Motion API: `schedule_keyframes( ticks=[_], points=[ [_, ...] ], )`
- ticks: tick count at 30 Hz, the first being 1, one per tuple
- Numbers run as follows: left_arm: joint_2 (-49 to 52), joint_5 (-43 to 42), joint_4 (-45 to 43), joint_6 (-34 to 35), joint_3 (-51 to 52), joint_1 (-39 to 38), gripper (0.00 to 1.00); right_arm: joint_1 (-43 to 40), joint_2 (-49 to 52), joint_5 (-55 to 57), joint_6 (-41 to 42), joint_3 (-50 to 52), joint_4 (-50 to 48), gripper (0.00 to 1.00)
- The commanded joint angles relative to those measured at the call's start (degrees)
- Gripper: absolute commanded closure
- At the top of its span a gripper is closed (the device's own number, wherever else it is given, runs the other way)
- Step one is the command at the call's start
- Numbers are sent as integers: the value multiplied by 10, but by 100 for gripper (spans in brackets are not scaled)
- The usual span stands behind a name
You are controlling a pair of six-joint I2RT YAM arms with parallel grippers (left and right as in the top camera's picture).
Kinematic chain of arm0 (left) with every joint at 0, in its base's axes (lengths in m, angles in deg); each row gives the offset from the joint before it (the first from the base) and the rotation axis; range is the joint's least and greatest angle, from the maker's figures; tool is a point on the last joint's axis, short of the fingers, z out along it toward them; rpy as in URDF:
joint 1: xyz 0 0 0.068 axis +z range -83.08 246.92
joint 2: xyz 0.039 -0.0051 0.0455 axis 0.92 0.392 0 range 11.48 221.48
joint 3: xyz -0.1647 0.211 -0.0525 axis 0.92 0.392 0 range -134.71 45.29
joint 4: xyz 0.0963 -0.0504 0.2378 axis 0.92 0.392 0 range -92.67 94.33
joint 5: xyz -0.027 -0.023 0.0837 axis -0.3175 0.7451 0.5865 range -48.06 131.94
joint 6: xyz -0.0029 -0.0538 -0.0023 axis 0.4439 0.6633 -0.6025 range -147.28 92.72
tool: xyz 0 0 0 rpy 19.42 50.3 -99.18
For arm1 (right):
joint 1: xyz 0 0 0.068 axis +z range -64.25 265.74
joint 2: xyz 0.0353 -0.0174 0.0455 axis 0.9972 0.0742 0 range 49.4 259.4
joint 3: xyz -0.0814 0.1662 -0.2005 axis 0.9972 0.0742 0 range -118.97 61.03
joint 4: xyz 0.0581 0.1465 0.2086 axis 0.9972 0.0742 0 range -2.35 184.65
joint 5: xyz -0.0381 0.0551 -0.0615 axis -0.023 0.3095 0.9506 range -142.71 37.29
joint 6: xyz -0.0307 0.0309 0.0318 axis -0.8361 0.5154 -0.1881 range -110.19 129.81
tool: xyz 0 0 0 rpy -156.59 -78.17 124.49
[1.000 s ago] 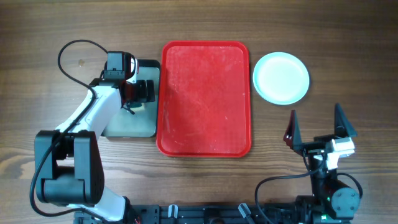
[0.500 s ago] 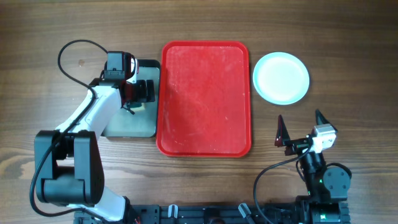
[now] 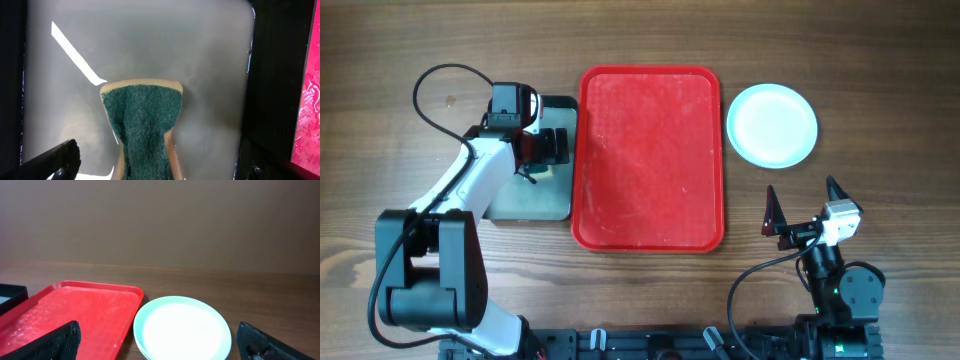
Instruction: Clean dirty plates on tray and stack at the side
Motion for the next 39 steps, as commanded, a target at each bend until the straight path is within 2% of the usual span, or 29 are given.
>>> schedule_keyframes(
  ticks=[1, 39],
  points=[
    [4, 3, -1, -2, 0, 1, 0, 2, -7, -13, -2, 1, -1, 0],
    [3, 3, -2, -2, 0, 1, 0, 2, -7, -14, -2, 1, -1, 0]
  ],
)
